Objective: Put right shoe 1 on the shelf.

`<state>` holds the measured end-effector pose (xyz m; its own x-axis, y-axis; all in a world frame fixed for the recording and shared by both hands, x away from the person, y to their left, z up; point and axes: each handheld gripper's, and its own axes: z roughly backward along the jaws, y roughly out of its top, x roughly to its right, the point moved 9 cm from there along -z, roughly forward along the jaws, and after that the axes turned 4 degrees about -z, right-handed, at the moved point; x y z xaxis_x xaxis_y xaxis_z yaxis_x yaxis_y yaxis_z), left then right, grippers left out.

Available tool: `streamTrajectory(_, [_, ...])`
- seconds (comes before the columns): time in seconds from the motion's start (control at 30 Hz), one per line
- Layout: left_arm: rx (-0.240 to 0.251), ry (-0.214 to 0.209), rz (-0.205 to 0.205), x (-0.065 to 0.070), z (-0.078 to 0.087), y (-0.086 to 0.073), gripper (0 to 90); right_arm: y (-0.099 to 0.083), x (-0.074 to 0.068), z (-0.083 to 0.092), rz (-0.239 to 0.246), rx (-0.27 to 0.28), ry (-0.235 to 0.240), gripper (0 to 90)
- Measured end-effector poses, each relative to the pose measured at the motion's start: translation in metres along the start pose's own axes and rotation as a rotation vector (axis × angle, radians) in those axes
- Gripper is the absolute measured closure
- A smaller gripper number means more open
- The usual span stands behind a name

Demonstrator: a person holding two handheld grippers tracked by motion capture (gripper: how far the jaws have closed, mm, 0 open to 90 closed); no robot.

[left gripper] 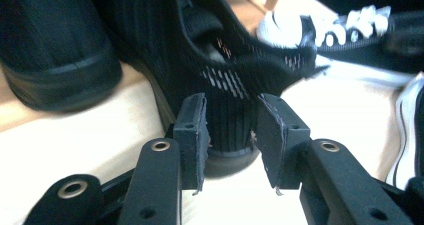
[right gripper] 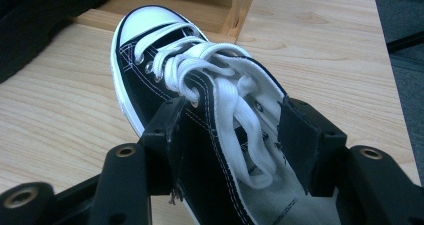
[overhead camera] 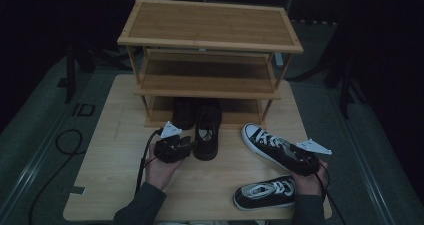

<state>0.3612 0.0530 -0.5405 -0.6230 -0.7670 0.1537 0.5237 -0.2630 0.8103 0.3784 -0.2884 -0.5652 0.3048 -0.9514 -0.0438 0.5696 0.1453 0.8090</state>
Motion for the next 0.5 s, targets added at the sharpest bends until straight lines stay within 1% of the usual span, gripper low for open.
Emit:
streamTrajectory(0.13, [-0.039, -0.013, -0.018, 0.007, -0.007, -0.013, 68.3, 0.000, 0.000, 0.000, 0.000, 0.000, 0.000, 44.7])
streamTrajectory(0.27, [-0.078, -0.021, -0.020, 0.013, -0.016, -0.023, 71.7, 0.000, 0.000, 0.000, 0.001, -0.001, 0.001, 44.6])
streamTrajectory(0.5, [-0.130, -0.041, -0.043, 0.021, -0.027, -0.033, 80.1, 0.000, 0.000, 0.000, 0.002, -0.002, 0.002, 44.4])
